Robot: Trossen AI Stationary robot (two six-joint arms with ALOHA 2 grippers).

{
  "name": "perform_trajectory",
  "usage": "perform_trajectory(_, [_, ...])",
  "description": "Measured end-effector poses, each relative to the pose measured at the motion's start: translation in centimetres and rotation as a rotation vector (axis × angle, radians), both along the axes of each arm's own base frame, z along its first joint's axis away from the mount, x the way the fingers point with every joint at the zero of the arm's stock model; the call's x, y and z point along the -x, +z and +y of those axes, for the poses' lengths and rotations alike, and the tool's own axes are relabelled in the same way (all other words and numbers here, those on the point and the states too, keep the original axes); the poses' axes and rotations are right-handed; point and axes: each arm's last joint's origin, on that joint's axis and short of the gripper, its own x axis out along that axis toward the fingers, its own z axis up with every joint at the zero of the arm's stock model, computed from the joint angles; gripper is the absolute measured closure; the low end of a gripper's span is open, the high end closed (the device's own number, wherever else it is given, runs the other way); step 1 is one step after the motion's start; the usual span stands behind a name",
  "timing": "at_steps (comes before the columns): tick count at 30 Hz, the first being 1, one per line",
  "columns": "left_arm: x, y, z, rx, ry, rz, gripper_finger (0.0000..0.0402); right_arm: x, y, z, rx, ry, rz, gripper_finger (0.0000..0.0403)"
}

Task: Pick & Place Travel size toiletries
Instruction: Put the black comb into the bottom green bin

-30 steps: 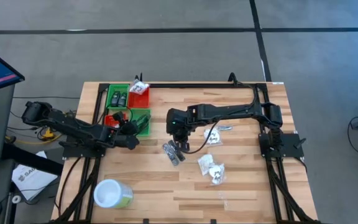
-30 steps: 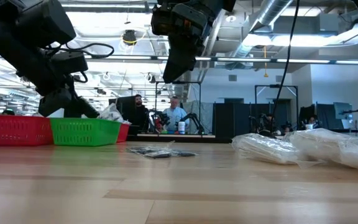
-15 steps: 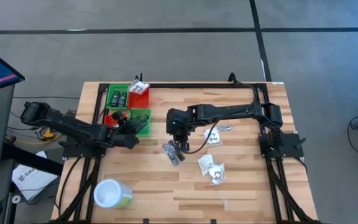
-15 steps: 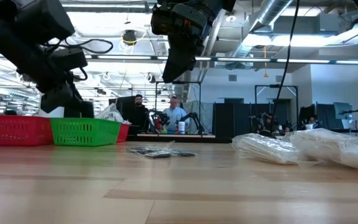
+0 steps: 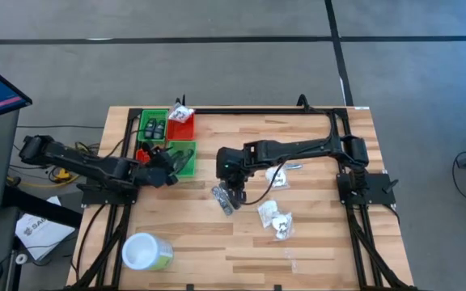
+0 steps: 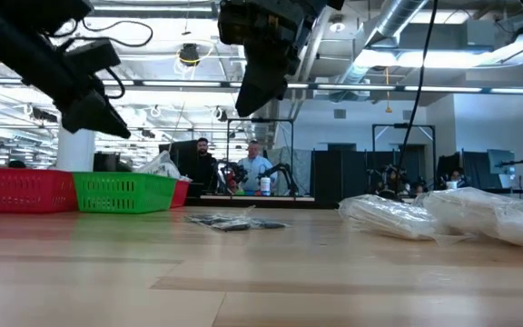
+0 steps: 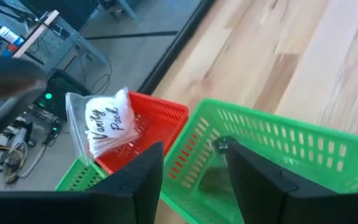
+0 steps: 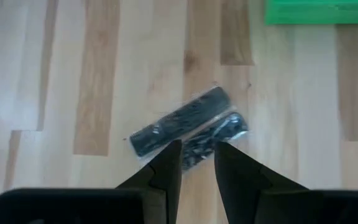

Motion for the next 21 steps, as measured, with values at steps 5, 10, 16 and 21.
perform_trajectory(5, [0.5,0.8,0.1,0.022,-0.004,-0.073,0.0231,0.0,0.0,1.3,-0.008,0.017,0.002,0.0316])
perform_trajectory(10, [0.4,1.0,-0.2,0.180,-0.067,-0.158,0.0232,-0.5,-1.2,2.5,-0.008,0.041,0.017,0.0316])
perform_trajectory(16, [-0.9,1.0,-1.3,0.367,-0.224,-0.225,0.0238,-1.3,-5.6,3.7,-0.019,0.029,0.147,0.0316])
perform_trajectory(21, [-2.1,0.5,-2.4,0.383,-0.300,-0.231,0.0242,-1.6,-7.9,3.9,-0.028,-0.007,0.222,0.0316])
